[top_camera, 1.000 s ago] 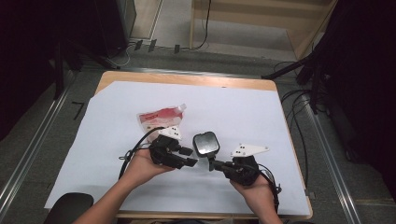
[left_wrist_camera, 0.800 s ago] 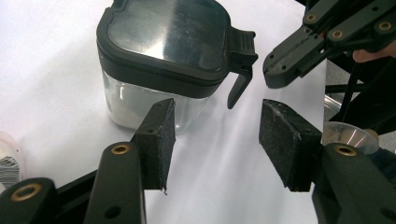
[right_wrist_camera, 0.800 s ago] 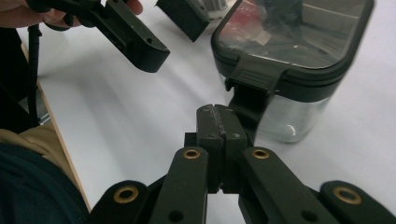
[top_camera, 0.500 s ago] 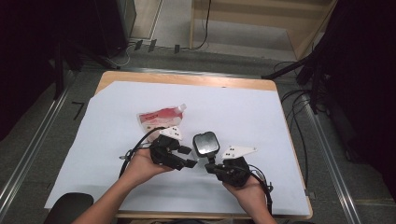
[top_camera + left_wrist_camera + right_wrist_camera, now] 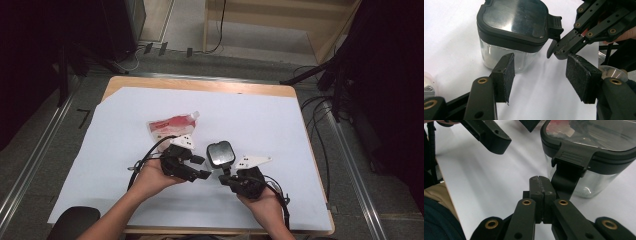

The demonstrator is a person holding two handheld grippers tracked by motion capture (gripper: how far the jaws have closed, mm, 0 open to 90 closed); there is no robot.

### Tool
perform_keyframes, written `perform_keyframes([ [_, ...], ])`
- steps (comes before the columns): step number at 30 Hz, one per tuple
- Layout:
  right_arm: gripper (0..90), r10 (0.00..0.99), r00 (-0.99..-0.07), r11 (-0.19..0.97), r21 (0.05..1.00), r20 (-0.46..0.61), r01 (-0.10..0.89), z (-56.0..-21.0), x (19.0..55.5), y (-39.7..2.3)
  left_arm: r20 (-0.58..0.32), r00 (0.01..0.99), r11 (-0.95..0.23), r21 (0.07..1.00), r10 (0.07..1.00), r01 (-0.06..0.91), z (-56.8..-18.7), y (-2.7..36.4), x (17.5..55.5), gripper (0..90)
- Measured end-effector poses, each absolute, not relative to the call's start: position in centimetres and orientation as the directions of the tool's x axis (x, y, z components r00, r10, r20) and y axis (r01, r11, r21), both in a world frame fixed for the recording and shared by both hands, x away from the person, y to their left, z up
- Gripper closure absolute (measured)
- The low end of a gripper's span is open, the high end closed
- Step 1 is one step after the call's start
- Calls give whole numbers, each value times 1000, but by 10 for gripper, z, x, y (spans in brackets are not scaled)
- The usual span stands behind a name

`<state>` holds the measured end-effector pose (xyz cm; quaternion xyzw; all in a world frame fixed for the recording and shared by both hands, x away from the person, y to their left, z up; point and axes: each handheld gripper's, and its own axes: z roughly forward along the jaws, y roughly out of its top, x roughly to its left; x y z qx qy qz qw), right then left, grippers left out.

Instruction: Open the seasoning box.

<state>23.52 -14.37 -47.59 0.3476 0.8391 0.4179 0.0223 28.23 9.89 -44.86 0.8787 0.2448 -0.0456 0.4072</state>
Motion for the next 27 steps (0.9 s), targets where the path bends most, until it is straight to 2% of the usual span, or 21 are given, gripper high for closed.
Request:
perform_keyframes([
  [27,900,646,-710,367,702,279,610,-472,249,-175,-269,880,-552,696,392,459,-449,98,282,408],
])
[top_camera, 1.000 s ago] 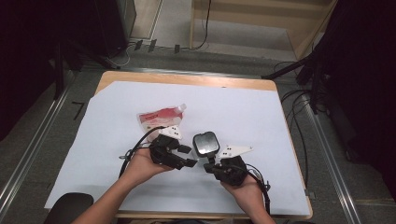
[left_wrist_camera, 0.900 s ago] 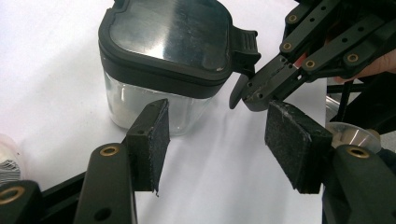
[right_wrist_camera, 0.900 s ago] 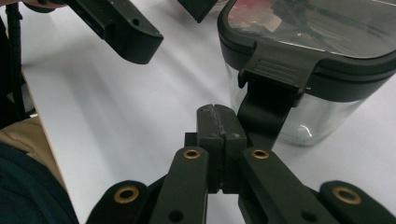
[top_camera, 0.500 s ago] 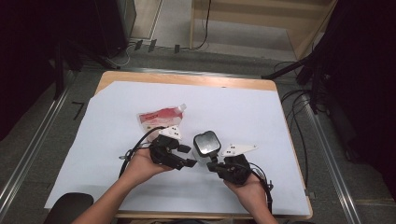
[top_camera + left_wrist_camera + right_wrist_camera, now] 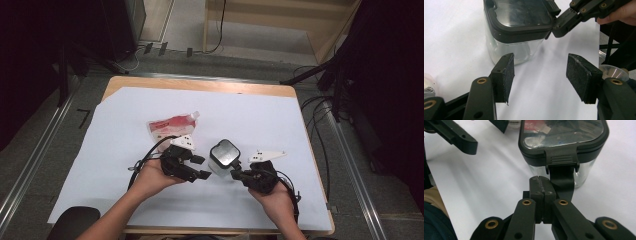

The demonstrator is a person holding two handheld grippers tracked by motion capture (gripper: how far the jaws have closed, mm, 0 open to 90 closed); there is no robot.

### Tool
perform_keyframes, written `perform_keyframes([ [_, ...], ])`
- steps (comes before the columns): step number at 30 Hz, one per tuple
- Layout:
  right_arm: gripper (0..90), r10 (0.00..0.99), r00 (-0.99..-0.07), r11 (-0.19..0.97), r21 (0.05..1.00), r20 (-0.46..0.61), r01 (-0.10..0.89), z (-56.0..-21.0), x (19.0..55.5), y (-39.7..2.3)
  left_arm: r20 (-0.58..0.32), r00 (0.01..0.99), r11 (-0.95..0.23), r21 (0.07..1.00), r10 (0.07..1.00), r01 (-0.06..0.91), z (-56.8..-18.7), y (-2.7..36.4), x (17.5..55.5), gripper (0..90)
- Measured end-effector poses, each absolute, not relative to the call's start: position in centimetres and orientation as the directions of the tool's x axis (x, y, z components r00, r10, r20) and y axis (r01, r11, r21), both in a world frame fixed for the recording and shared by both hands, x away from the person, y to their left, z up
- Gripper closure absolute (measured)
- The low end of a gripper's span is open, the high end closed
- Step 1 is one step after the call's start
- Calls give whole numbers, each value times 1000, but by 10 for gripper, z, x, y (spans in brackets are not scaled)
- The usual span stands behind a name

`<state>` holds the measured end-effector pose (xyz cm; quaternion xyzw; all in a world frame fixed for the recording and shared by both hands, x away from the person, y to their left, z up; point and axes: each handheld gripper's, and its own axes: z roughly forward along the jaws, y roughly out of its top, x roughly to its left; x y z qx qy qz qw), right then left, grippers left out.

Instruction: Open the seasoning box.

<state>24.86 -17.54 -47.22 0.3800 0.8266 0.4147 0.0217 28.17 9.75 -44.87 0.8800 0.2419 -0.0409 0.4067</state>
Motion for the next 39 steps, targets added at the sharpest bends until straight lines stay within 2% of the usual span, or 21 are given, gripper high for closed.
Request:
perform_keyframes([
  [20,900,724,-635,320,685,269,655,-471,268,-212,-268,883,-568,685,385,456,-451,92,284,391],
  [30,900,743,-617,308,687,258,658,-471,282,-219,-257,884,-577,679,392,453,-456,78,297,391],
  [33,900,749,-613,308,689,249,656,-473,290,-218,-265,880,-547,702,393,456,-454,74,298,335],
  [36,900,747,-619,317,688,243,653,-474,299,-216,-234,887,-561,703,398,437,-452,67,300,277],
  [39,900,749,-620,320,691,235,648,-471,298,-216,-233,891,-565,703,390,432,-449,62,303,276],
])
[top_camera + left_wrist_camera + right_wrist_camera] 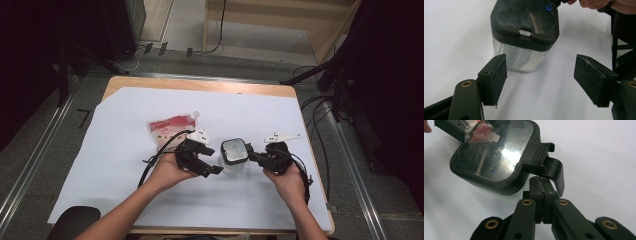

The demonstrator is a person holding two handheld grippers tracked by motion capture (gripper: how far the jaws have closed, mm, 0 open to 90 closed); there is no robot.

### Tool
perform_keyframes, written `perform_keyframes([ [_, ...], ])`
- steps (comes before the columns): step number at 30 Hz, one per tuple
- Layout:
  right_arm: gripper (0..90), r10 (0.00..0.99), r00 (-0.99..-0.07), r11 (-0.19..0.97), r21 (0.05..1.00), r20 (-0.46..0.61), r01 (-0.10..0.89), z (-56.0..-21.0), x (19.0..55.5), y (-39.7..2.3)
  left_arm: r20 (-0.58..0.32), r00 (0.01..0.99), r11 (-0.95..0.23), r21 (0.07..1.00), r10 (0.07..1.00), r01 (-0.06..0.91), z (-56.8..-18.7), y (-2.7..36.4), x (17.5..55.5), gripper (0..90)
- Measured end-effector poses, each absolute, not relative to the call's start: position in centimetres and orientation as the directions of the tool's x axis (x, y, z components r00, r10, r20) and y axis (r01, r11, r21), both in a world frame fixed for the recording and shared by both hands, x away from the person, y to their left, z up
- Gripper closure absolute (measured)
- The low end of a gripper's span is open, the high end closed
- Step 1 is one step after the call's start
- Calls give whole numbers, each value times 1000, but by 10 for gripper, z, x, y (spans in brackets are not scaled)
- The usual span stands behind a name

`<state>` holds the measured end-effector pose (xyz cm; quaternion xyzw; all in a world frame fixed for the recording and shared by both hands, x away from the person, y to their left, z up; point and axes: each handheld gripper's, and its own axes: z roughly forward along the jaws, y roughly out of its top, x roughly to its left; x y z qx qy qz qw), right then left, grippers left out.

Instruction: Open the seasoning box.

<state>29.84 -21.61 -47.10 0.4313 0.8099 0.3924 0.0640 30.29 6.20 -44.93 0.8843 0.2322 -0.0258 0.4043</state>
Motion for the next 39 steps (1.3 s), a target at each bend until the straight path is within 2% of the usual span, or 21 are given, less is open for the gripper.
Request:
perform_keyframes([
  [9,900,755,-606,261,734,249,627,-448,304,-232,-233,882,-546,712,410,442,-445,51,317,269],
  [19,900,774,-589,287,701,232,653,-465,327,-227,-214,883,-558,707,418,435,-454,44,320,236],
  [23,900,782,-590,305,701,203,645,-467,327,-225,-212,886,-561,707,412,430,-459,41,323,220],
  [29,900,790,-576,290,698,212,654,-471,326,-224,-192,890,-558,719,414,415,-462,34,324,169],
  [39,900,798,-556,262,698,232,667,-474,326,-225,-159,884,-557,724,439,407,-466,21,324,152],
])
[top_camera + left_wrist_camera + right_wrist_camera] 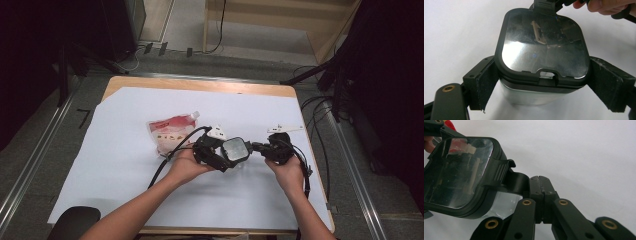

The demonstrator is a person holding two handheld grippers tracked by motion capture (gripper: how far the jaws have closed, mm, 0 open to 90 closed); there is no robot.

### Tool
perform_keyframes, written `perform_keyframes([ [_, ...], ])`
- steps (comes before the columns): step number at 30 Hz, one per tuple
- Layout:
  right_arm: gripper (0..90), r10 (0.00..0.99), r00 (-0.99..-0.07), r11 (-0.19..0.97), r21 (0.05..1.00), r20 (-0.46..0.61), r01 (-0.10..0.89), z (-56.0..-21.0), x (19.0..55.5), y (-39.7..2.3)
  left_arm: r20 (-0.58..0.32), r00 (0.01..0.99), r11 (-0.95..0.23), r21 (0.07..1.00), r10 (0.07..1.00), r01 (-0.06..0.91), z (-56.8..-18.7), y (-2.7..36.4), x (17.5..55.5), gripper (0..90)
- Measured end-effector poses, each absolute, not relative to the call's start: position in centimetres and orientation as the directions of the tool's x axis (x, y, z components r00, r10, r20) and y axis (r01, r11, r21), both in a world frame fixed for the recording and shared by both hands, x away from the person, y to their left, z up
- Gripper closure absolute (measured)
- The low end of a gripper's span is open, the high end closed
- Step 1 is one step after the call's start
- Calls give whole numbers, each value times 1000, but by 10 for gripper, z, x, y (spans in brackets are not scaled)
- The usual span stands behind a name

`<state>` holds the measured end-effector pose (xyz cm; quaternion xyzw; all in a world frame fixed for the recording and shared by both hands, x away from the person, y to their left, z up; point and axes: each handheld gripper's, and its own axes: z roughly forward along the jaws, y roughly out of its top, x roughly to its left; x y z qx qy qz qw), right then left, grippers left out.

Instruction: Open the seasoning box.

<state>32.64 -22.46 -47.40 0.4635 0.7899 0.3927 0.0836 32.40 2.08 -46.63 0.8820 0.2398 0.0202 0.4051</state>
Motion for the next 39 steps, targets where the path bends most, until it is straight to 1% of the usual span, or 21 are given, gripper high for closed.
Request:
perform_keyframes([
  [4,900,796,-566,274,706,214,653,-474,326,-224,-120,888,-575,722,444,385,-461,21,322,169],
  [10,900,800,-563,275,707,208,652,-473,325,-222,-115,888,-575,723,445,382,-460,21,322,174],
  [14,900,794,-571,278,710,210,648,-473,325,-222,-130,886,-577,715,445,394,-458,22,323,174],
  [24,900,791,-571,278,702,220,656,-472,323,-220,-86,897,-594,721,434,357,-450,21,320,181],
  [27,900,789,-573,278,703,220,654,-471,322,-220,-93,895,-580,731,437,359,-447,21,320,181],
  [39,900,791,-568,275,695,229,664,-472,321,-220,-76,899,-598,722,431,348,-444,18,319,180],
])
